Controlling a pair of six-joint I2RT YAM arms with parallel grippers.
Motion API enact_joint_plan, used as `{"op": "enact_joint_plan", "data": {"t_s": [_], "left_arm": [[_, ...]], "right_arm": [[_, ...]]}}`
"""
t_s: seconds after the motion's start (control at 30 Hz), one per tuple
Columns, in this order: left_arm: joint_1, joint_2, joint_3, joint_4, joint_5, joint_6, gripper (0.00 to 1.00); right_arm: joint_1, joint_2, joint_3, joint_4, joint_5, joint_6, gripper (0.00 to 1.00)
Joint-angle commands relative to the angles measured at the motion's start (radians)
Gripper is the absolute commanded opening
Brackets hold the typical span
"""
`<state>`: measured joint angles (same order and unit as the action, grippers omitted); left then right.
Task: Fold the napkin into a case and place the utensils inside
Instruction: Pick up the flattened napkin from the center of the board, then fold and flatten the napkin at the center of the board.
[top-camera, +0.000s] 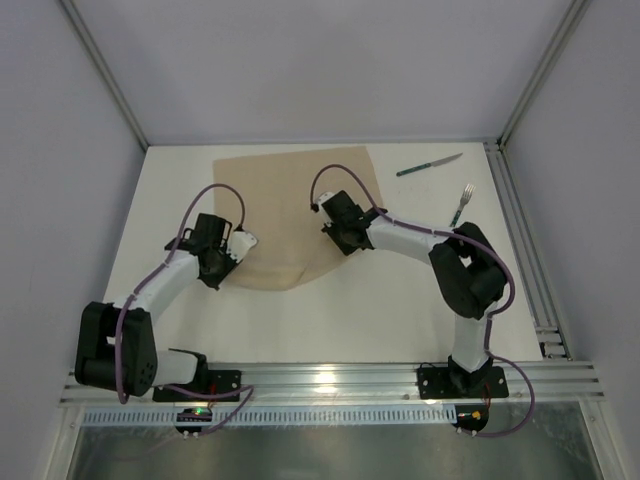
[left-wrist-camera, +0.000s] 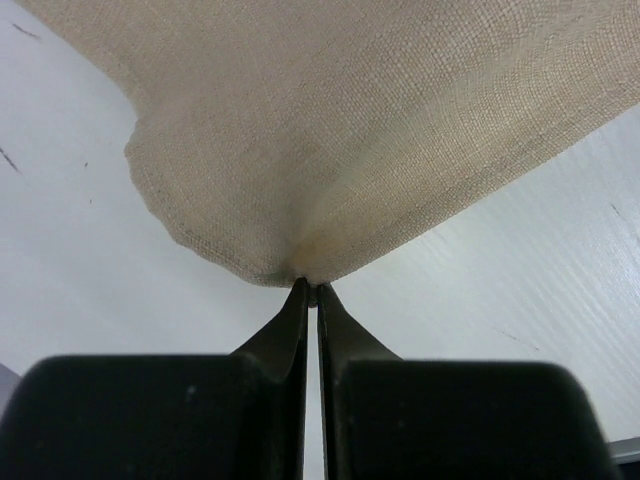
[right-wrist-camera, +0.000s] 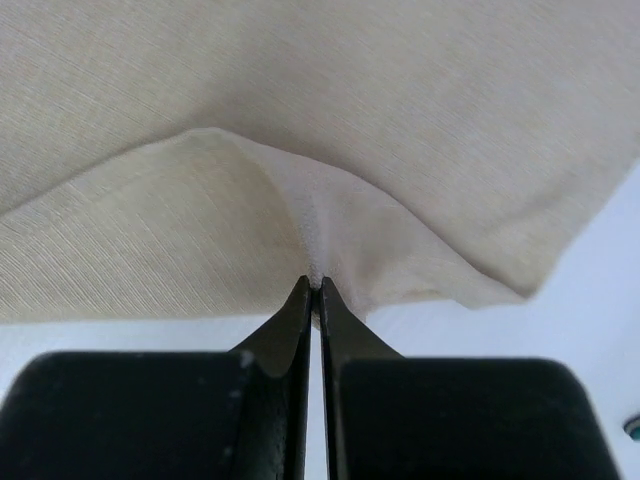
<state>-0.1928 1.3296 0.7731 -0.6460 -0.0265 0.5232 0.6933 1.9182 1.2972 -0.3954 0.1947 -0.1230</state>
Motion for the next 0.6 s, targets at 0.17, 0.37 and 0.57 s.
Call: {"op": "enact_joint_plan", "data": {"t_s": [0.17, 0.37, 0.57], "left_arm": [[0.007, -0.122, 0.054, -0.168, -0.017, -0.023, 0.00], [0.007, -0.208, 0.035, -0.254, 0.002, -0.019, 0.00], [0.007, -0.317, 0.071, -0.368, -0.012, -0.020, 0.00]], "right_arm": [[-0.098, -0.330, -0.133, -0.088, 0.133, 0.169, 0.04], [-0.100, -0.514, -0.256, -0.103, 0.111, 0.217, 0.04], [-0.071, -0.639, -0.294, -0.249, 0.121, 0.244, 0.04]]}}
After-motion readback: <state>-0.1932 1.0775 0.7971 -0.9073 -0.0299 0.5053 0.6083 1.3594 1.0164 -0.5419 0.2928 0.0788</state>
